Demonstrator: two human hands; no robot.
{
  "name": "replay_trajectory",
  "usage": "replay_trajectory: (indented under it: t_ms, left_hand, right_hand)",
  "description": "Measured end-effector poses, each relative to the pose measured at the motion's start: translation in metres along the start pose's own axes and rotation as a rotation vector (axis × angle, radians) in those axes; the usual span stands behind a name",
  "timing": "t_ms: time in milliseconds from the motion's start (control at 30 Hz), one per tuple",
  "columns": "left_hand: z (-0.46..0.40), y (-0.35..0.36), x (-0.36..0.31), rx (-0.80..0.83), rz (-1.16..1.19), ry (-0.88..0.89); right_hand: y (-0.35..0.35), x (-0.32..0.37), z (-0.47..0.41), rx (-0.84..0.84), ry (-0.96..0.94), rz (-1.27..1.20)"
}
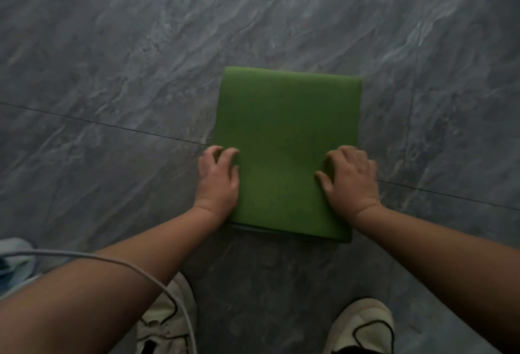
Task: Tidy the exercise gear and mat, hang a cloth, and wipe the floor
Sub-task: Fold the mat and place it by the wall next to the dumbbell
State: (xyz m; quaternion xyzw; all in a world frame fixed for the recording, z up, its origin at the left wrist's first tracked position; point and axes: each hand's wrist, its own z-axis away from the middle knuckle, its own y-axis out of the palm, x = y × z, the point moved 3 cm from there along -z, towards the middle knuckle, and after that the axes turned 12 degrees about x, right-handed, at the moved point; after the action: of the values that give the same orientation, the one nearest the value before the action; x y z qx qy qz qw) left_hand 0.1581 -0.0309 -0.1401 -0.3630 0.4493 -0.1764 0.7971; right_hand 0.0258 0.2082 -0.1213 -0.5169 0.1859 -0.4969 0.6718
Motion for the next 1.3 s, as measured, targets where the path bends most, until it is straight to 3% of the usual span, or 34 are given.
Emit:
replay_trajectory:
  t_ms: [67, 167, 300, 433, 533, 667, 933, 1133, 1300]
  left_hand:
    - [-0.005, -0.002, 0.000, 0.030, -0.063, -0.147]
    - [-0.008, -0.003, -0.001, 0.078, -0.059, -0.239]
    - [-0.020, -0.007, 0.004, 0.208, 0.183, -0.324]
    - [-0.023, -0.013, 0.008, 0.277, 0.253, -0.358]
    - [-0.024, -0.018, 0.011, 0.267, 0.258, -0.351]
    - [-0.028, -0.019, 0.008, 0.288, 0.259, -0.368]
    - [-0.040, -0.019, 0.006, 0.327, 0.417, -0.514]
    - [-0.020, -0.050, -0.011, 0.364, 0.684, -0.630]
    - [0.022, -0.120, -0.071, 0.432, 0.650, -0.549]
  right_hand:
    - [0.000, -0.003, 0.002, 0.047, 0.178, -0.106]
    - [-0.002, 0.007, 0.002, 0.096, 0.287, -0.263]
    - [-0.002, 0.009, -0.003, 0.122, 0.362, -0.342]
    - [-0.006, 0.001, -0.003, 0.112, 0.381, -0.255]
    - [-0.005, -0.011, -0.003, 0.196, 0.454, -0.200]
    - [0.011, -0.012, -0.002, 0.275, 0.438, -0.542]
    - [0.015, -0.020, -0.009, 0.178, 0.493, -0.937]
    - [-0.013, -0.017, 0.017, 0.162, 0.491, -1.021]
    - [-0.095, 0.016, 0.081, 0.135, 0.478, -1.055]
